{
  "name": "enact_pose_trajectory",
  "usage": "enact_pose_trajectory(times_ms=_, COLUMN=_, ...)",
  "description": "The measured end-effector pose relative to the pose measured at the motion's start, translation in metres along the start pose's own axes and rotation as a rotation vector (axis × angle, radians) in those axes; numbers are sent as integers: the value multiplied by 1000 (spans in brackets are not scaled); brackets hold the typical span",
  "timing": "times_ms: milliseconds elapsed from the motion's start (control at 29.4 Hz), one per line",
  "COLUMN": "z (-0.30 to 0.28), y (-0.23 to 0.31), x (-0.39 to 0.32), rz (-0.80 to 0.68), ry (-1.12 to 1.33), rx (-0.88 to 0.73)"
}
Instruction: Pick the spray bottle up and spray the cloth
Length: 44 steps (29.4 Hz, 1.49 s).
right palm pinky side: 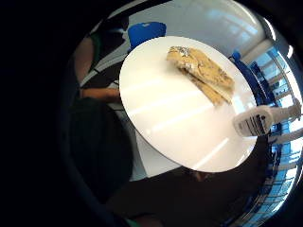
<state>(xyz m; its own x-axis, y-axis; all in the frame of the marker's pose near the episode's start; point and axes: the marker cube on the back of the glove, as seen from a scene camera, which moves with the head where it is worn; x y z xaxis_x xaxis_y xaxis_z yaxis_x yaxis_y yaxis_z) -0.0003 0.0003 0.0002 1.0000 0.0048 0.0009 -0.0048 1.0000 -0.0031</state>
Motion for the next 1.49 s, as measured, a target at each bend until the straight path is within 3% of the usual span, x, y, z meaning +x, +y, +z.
enact_pose_trajectory(times_ms=815, z=5, y=-25, x=11, rz=-17, ry=25, rx=-61)
enact_pose_trajectory(times_ms=1053, z=1, y=-32, x=43, rz=219, ry=-7, rx=61)
enact_pose_trajectory(times_ms=1222, z=-12, y=-41, x=72, rz=377, ry=114, rx=157)
enact_pose_trajectory(times_ms=1494, z=-33, y=-44, x=125, rz=665, ry=165, rx=457)
